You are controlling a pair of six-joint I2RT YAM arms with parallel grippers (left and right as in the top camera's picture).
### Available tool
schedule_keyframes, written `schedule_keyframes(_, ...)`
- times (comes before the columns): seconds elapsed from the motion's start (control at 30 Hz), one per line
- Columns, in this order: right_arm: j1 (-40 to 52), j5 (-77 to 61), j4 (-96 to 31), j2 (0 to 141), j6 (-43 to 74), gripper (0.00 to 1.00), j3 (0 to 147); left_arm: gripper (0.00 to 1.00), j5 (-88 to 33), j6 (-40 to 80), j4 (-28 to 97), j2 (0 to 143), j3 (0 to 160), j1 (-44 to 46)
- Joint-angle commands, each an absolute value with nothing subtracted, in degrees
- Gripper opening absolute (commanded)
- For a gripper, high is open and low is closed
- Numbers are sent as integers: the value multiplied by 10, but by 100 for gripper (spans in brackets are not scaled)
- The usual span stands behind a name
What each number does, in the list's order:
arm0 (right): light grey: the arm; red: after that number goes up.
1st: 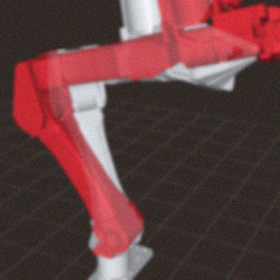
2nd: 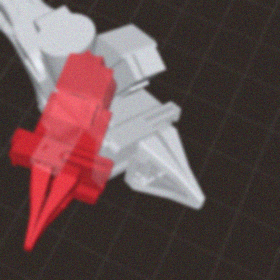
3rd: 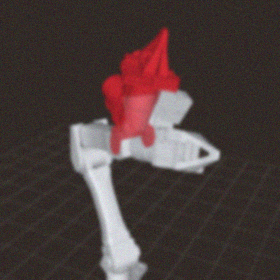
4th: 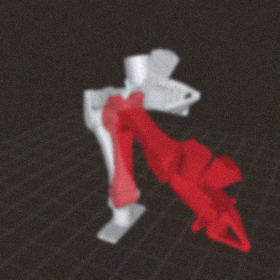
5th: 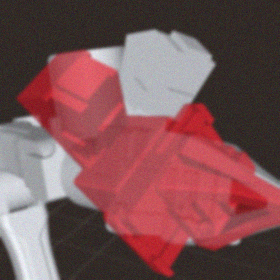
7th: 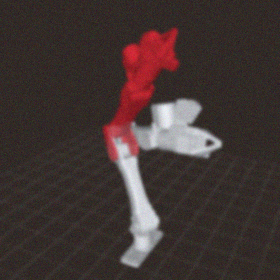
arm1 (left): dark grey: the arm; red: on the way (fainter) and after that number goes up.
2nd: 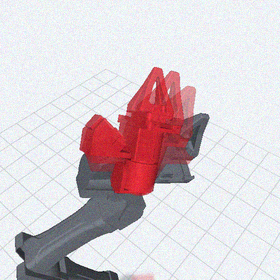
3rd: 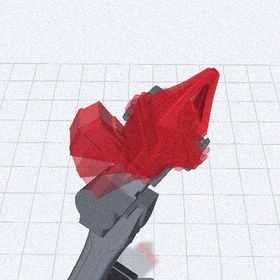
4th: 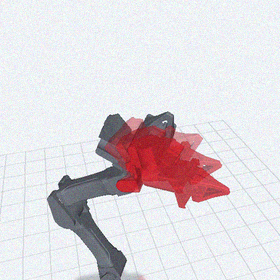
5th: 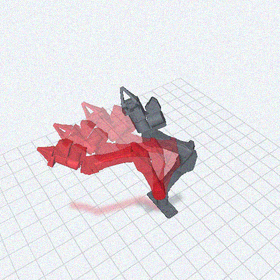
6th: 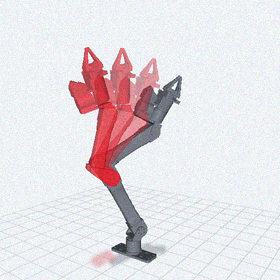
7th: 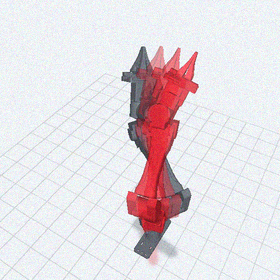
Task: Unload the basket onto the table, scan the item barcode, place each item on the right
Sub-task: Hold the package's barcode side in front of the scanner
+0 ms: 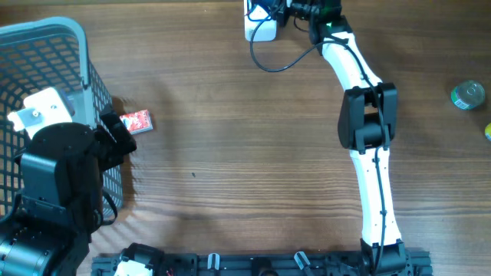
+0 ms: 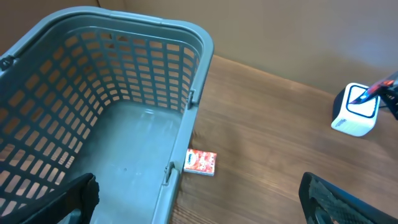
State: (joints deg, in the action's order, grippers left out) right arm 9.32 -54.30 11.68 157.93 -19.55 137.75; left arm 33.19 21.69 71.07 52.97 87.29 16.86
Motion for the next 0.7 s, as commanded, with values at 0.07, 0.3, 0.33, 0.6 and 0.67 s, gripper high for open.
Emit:
schedule_keyframes(0.07, 88, -544, 131, 1592, -195, 5, 1383, 100, 346, 212, 712, 531, 879, 166)
schedule_keyframes(0.3, 88, -544, 135, 1592, -195, 5, 1383, 100, 346, 212, 717, 531, 879, 166)
schedule_keyframes(0.33, 88, -544, 139, 1592, -195, 5, 1383, 100, 346, 212, 719, 531, 879, 166)
schedule_keyframes(0.6, 88, -561, 176, 1604, -193, 5, 1383, 100, 361, 212, 731, 531, 879, 166)
schedule_keyframes(0.67, 88, -570, 196, 1614, -178, 5, 1383, 100, 361, 212, 731, 531, 879, 166)
